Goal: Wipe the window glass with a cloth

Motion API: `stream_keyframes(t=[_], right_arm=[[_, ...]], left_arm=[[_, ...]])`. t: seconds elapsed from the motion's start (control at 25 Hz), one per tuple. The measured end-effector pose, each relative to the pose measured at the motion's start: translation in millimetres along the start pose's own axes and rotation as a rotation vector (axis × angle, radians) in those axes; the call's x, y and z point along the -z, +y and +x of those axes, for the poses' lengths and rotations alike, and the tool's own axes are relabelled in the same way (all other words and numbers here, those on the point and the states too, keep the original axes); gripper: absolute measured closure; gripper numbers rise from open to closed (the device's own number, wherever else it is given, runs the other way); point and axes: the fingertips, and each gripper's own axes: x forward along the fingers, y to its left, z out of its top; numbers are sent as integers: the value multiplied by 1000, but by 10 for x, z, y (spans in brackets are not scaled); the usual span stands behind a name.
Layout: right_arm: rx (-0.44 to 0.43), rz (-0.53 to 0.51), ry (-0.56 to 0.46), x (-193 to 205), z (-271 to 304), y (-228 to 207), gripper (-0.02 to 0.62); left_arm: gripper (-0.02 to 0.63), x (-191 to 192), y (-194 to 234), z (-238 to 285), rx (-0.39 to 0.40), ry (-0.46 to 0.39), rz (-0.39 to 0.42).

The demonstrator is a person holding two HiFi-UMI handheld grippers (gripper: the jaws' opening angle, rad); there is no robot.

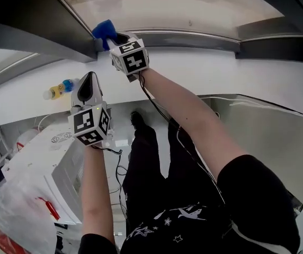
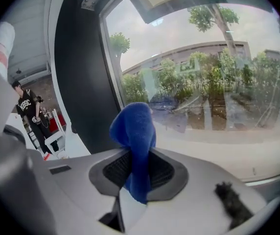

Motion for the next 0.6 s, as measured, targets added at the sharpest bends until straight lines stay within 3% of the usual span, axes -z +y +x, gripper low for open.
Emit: stream_keyframes(t=[0.32,0.6], right_arm=[[132,72,-18,283,-598,-954,516],[255,144,-46,494,-1486,-2128,517]], left_arm=[[600,97,-494,317,72,40,52],[600,0,-1645,699,186,63,116]])
